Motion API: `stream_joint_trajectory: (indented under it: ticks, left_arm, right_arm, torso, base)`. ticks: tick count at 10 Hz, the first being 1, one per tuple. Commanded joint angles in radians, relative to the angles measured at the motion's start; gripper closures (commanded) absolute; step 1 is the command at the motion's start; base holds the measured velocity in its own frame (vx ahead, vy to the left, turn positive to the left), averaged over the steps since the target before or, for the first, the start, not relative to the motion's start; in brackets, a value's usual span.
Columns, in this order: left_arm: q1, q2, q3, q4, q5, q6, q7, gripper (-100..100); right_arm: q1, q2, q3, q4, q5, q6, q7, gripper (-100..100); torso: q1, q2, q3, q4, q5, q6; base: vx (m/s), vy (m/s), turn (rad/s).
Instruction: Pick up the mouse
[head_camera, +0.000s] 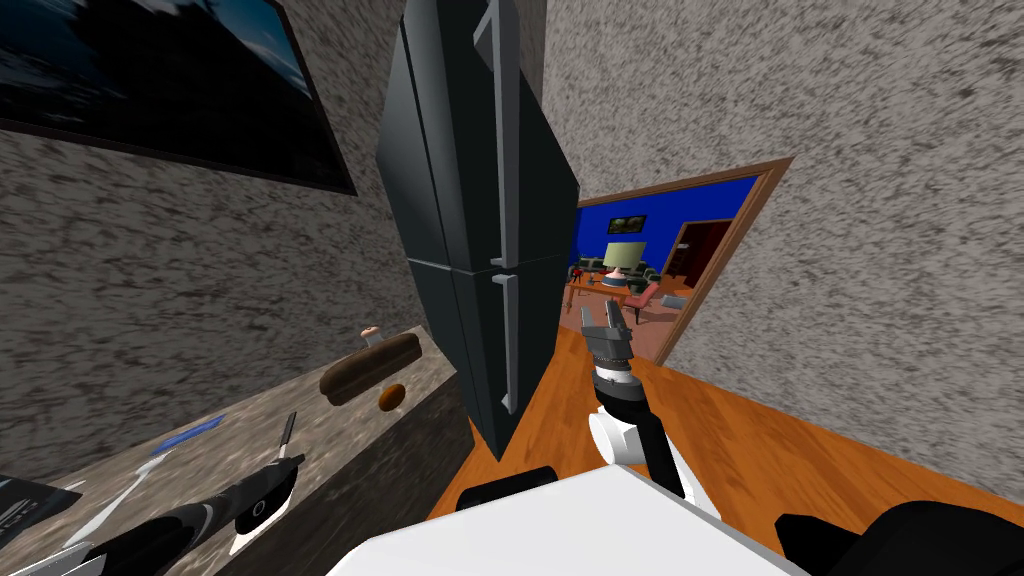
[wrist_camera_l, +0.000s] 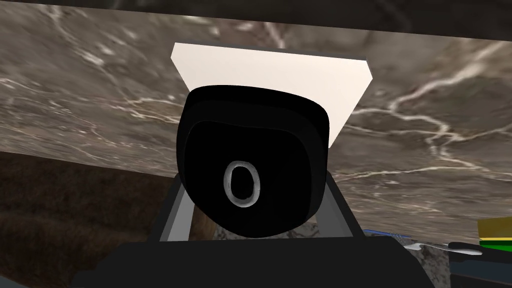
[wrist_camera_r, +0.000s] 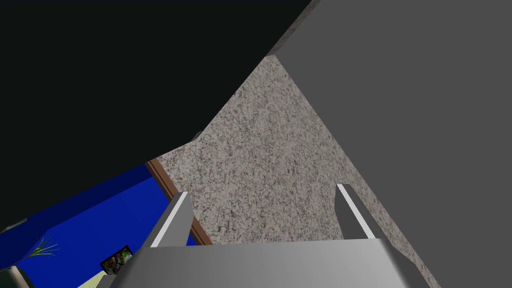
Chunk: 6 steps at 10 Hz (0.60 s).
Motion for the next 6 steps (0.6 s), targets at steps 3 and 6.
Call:
stream_joint_trajectory:
  ticks: [3, 6]
  left_arm:
    - [0.004, 0.053, 0.002, -0.068, -0.004, 0.008, 0.011, 100]
    - [0.007, 0.055, 0.004, -0.079, -0.008, 0.012, 0.011, 0]
  right_arm:
    - [0.000, 0.000, 0.000, 0.000, 0.000, 0.000, 0.000, 0]
    - [0.000, 0.000, 0.000, 0.000, 0.000, 0.000, 0.000, 0]
  torso:
    - [-0.001, -0.001, -0.001, 0.000, -0.001, -0.002]
    - [-0.001, -0.001, 0.000, 0.000, -0.001, 0.000]
  base:
    - [0.036, -0.011, 0.205]
    - [0.011, -0.008, 0.051]
